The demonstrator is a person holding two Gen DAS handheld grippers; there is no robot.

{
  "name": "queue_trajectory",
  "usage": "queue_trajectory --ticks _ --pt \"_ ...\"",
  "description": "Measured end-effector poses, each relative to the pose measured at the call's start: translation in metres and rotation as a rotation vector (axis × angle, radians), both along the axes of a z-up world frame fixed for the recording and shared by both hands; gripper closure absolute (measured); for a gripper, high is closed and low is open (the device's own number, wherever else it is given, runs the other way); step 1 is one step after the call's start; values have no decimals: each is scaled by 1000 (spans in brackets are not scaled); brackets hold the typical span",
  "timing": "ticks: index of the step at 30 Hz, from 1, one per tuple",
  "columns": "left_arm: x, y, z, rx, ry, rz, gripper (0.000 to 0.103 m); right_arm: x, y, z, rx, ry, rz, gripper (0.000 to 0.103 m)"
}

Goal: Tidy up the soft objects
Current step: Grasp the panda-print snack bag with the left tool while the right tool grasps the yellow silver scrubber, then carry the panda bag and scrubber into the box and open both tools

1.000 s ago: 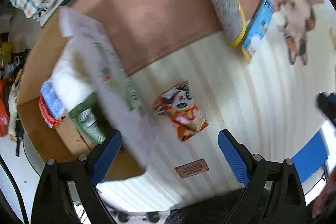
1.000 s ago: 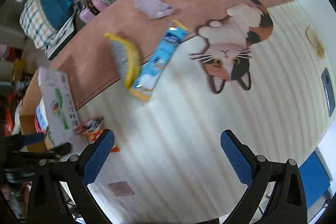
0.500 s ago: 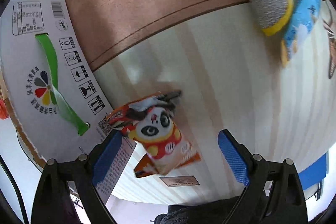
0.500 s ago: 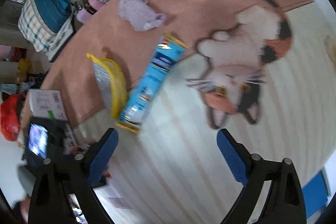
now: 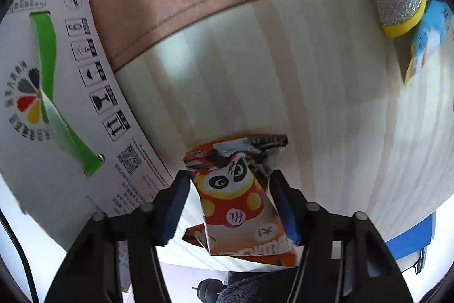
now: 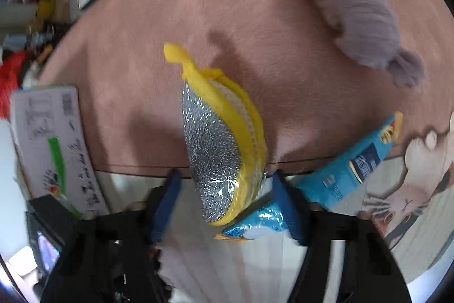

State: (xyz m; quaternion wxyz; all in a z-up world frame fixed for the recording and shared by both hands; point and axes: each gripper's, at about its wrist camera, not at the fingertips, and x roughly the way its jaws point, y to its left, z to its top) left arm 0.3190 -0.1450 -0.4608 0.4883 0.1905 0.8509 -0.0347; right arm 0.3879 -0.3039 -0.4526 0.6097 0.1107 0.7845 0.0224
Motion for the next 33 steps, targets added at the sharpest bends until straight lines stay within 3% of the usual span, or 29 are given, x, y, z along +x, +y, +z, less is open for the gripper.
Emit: queue_trajectory --ticks 6,11,15,17,19,21,26,31,32,33 --pt "-26 1 -4 -39 -18 31 54 -28 -17 3 -51 27 22 53" --pt "-51 -11 4 -156 -22 67 54 -61 -35 8 -67 50 28 54" --pt "-70 -16 2 -216 -22 53 51 -81 -41 8 -104 61 64 53" --pt "-79 -4 -3 -249 11 100 40 -82 -37 4 -110 67 73 52" --pt "-80 4 -3 -287 23 161 39 -81 -31 0 -115 62 79 51" --pt "-85 11 -1 -289 14 178 36 -77 -30 -2 -124 61 75 51" --pt "-101 26 5 -286 11 111 36 -77 -21 -12 -109 56 43 50" --pt "-130 15 -6 -257 11 66 36 -65 -18 -9 -117 48 45 50" --pt "-133 16 -7 -265 0 78 44 -59 -22 -5 -125 45 45 50" --pt "-135 12 -17 -277 -10 95 58 -57 -21 -4 -133 39 41 52"
